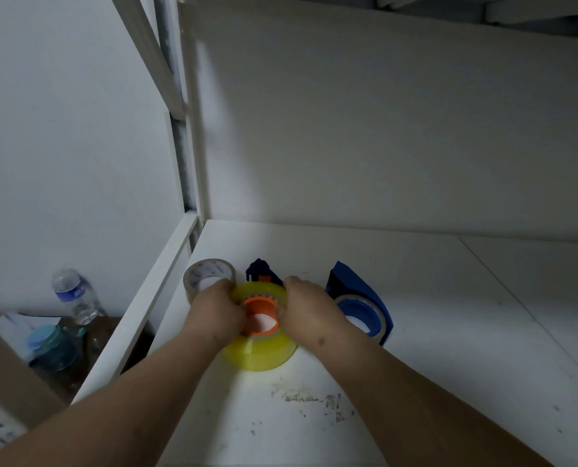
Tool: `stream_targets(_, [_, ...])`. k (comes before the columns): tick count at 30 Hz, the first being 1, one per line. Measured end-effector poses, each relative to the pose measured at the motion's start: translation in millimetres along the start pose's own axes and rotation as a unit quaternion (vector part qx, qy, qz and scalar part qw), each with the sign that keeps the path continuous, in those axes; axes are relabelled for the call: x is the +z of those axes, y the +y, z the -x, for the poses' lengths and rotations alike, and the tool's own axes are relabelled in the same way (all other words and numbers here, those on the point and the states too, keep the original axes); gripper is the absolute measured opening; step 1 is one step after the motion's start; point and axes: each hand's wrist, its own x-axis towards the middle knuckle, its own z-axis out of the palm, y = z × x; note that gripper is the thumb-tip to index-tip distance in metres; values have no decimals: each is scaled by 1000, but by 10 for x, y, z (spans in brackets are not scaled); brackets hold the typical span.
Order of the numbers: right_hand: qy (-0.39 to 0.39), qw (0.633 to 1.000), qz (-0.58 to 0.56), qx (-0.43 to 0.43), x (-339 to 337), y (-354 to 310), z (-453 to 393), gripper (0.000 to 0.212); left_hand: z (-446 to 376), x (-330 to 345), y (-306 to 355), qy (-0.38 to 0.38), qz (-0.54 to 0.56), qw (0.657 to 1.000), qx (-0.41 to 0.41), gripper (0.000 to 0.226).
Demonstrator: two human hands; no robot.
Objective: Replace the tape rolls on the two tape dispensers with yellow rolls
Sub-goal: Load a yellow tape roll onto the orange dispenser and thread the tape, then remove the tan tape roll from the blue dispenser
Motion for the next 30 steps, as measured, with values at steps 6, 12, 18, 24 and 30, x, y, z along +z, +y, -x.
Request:
stream_targets(6, [91,995,-3,-40,-67,125,105,20,51,70,-15,63,-129,987,66,43])
stream_targets(12, [186,970,119,102,-376,547,200,29,146,99,121,83,-127,981,122,46])
stream_targets(18, [19,963,-52,263,-343,852,333,31,299,176,258,72,-90,981,157,45])
stream_targets(24, [74,958,-107,256,-282,942,491,20,470,270,404,47,-13,971,234,39])
stream_targets(30, [165,938,-189,238,-242,961,671,18,722,440,634,-102,127,978,133,63])
